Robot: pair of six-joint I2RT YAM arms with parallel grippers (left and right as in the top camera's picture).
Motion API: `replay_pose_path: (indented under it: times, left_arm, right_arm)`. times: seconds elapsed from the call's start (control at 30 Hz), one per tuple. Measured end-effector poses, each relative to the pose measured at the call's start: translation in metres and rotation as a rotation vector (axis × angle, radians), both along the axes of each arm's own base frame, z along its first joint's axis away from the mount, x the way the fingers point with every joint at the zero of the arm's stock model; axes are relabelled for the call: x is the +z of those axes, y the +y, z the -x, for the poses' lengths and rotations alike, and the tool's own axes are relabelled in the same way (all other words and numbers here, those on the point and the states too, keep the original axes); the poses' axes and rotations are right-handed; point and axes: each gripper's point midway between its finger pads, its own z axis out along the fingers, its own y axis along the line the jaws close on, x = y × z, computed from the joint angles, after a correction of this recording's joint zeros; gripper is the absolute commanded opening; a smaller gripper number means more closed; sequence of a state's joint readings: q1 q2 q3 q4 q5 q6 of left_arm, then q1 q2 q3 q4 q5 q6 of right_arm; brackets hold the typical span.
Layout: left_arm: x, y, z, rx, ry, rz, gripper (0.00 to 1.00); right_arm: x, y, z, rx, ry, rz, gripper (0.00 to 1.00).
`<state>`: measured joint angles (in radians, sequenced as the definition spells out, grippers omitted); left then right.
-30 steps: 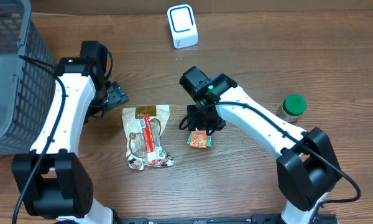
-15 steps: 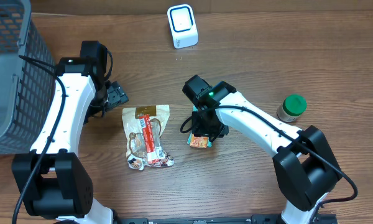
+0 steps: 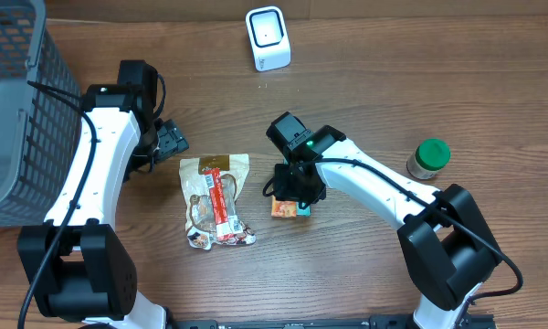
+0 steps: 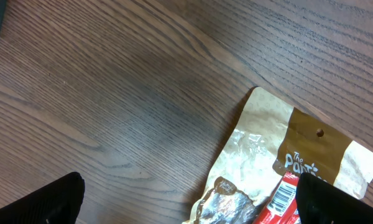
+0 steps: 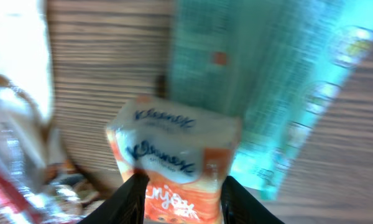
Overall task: Scan the item barcode
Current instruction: 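Lower the right gripper and grasp the orange Kleenex pack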
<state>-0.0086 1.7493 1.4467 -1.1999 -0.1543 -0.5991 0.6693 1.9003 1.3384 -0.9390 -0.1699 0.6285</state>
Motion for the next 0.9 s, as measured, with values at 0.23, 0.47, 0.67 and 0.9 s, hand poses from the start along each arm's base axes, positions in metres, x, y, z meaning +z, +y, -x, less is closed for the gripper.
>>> replay_pose_path:
  times: [0.23,0.47,0.67,0.9]
  left_arm:
    - [0.000,0.000,0.000,0.000,0.000,0.000,1.00]
    - [0.000,0.000,0.000,0.000,0.000,0.000,1.00]
    - [0.000,0.000,0.000,0.000,0.000,0.000,0.99]
    - [0.000,0.000,0.000,0.000,0.000,0.000,0.99]
  right_arm:
    - [0.006,0.021,-0.006,0.015,-0.018,-0.103,0.41]
    - [0.007,0.023,-0.002,0.080,-0.019,-0.113,0.46]
    - [0.012,0.025,-0.004,0.193,-0.057,-0.120,0.35]
    - [0.011,0.021,0.008,0.291,-0.030,-0.116,0.41]
